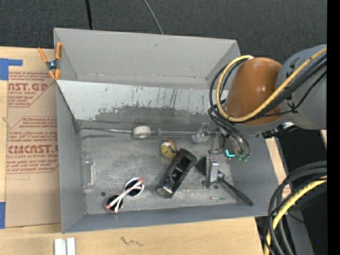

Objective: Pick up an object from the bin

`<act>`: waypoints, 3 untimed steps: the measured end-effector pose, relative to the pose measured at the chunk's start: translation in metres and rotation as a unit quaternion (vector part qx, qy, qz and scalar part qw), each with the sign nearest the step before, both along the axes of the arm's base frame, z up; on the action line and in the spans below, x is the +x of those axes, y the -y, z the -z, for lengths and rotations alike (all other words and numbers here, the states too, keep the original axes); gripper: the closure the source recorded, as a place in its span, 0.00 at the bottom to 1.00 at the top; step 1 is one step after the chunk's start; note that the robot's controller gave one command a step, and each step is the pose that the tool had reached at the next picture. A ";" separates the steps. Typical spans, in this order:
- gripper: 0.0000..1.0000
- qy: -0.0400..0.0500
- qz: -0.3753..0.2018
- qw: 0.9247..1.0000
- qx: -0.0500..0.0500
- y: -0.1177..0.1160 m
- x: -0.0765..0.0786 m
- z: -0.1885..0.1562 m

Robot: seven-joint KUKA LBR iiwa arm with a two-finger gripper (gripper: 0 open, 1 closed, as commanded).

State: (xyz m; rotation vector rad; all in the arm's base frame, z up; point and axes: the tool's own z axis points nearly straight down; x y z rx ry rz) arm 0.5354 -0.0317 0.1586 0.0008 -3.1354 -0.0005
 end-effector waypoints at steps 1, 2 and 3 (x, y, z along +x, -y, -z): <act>0.00 0.003 0.000 1.000 0.000 0.000 0.002 -0.003; 1.00 0.009 -0.027 1.000 -0.001 -0.031 0.022 0.086; 1.00 0.009 -0.028 1.000 -0.001 -0.031 0.022 0.086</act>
Offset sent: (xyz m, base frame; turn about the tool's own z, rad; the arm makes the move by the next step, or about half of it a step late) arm 0.0187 0.0315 -0.0886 -0.0550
